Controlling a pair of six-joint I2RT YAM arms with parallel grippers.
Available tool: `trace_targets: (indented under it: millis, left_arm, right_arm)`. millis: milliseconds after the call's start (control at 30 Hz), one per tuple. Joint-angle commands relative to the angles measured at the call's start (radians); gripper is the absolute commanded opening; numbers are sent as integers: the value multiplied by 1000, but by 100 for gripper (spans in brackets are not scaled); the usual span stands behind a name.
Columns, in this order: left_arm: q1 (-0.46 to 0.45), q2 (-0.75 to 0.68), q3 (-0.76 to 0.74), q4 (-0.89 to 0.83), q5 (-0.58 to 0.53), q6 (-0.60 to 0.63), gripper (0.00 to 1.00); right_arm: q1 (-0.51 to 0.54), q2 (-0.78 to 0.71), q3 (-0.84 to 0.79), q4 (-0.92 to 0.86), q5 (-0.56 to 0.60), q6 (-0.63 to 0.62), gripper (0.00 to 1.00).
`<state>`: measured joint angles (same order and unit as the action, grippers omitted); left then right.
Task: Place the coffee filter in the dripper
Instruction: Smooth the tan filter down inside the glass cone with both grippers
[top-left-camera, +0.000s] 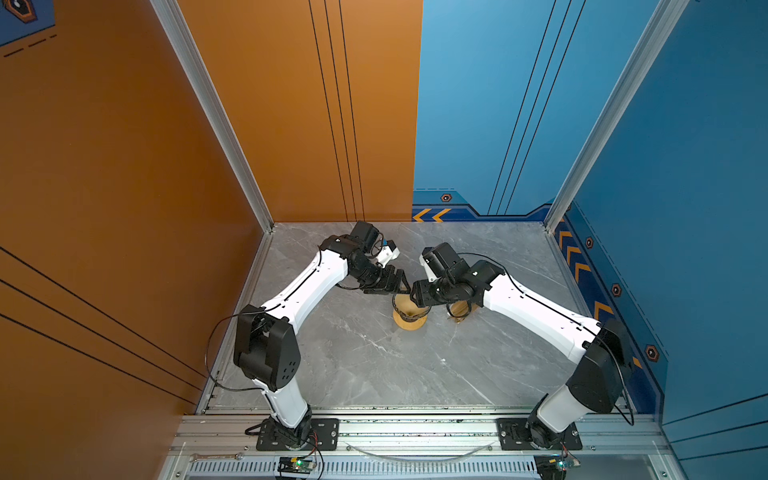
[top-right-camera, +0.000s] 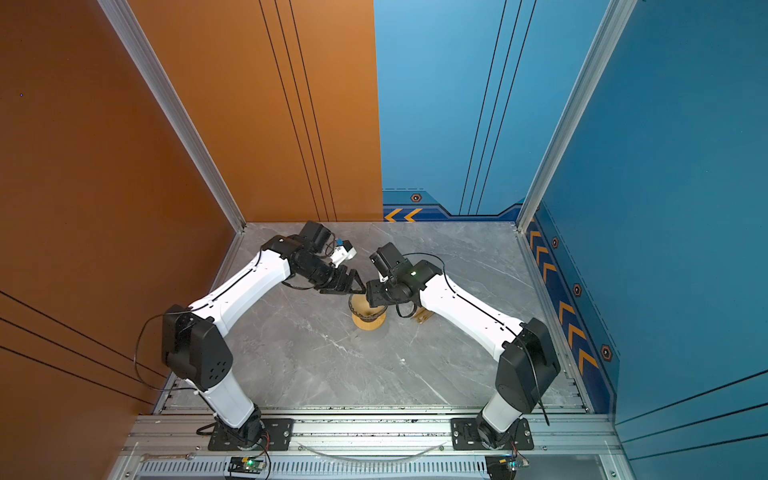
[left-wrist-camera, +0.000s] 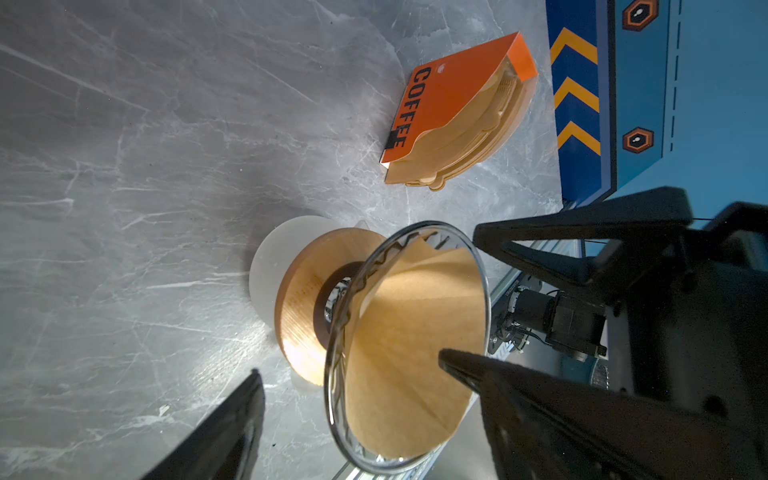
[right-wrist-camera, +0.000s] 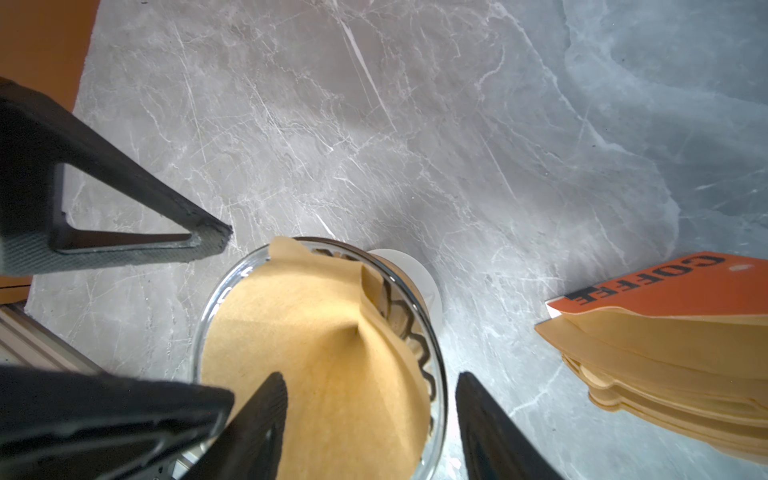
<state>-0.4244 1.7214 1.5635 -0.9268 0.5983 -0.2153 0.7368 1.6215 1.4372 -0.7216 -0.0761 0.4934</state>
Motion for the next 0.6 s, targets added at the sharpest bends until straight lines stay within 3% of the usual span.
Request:
trace_targets:
  millis: [0, 567]
  left_arm:
    - [7, -21, -16, 14, 46, -5, 80]
    - [-2, -3, -28, 35, 84, -18, 69]
  right_arm:
    - [-9, 1, 25, 11, -16, -16, 62]
    - [-11, 8, 24, 17, -33, -20, 54]
